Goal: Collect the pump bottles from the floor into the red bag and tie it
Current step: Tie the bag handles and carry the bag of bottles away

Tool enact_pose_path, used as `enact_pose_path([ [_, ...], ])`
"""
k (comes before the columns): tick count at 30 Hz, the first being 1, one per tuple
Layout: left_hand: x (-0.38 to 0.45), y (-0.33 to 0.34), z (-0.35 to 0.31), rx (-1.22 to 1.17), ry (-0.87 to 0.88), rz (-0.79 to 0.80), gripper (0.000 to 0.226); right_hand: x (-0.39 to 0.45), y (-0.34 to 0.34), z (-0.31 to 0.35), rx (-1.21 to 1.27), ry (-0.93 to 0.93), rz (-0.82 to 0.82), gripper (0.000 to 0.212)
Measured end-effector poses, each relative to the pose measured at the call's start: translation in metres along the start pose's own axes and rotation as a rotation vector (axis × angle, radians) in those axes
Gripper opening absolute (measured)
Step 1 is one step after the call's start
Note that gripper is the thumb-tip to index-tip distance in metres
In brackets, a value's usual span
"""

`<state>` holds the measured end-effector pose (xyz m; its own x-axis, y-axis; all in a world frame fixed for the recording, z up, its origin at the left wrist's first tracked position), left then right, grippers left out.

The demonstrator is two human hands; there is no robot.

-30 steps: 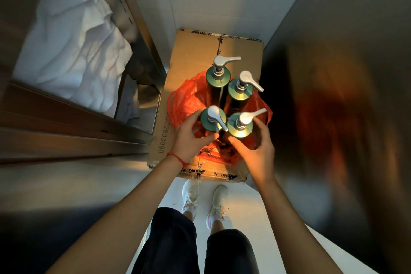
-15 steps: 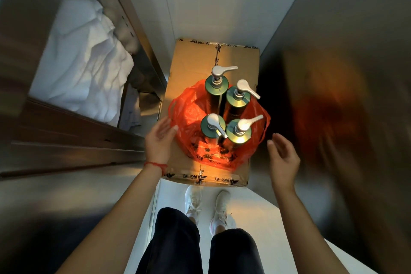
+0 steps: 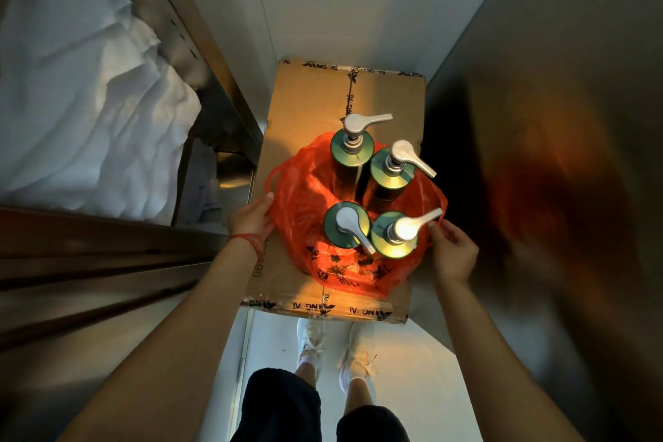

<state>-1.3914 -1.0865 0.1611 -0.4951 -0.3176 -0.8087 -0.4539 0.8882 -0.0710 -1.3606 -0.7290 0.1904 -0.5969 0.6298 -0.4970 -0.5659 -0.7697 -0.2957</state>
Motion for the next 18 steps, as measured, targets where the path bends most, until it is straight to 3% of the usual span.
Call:
enact_pose_path([
  [3,0.001,0.002,-0.007,-0.019,-0.006,-0.001,0.005,0.001,-0.001,0.002,-0.004,-0.011,-0.022,0.027],
  [11,-0.04,-0.001,-0.041,-0.074,0.147,0.007,0.004,-0.019,-0.016,0.038,0.163,-0.049,-0.008,0.008],
  [18,-0.134,0.011,-0.107,-0.196,0.35,0.189,0.008,-0.072,-0.038,0.128,0.372,-0.142,0.088,0.01],
])
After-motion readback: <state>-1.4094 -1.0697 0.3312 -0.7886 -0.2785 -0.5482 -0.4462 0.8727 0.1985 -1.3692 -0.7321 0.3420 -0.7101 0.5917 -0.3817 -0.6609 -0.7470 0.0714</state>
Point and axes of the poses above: each hand's wrist, its own x-axis towards the middle knuckle, its own y-axis out of the palm, z = x × y, the point moved 9 cm from there along x, towards the middle knuckle, and after that the axes turned 6 degrees about x, right-handed, at the moved point
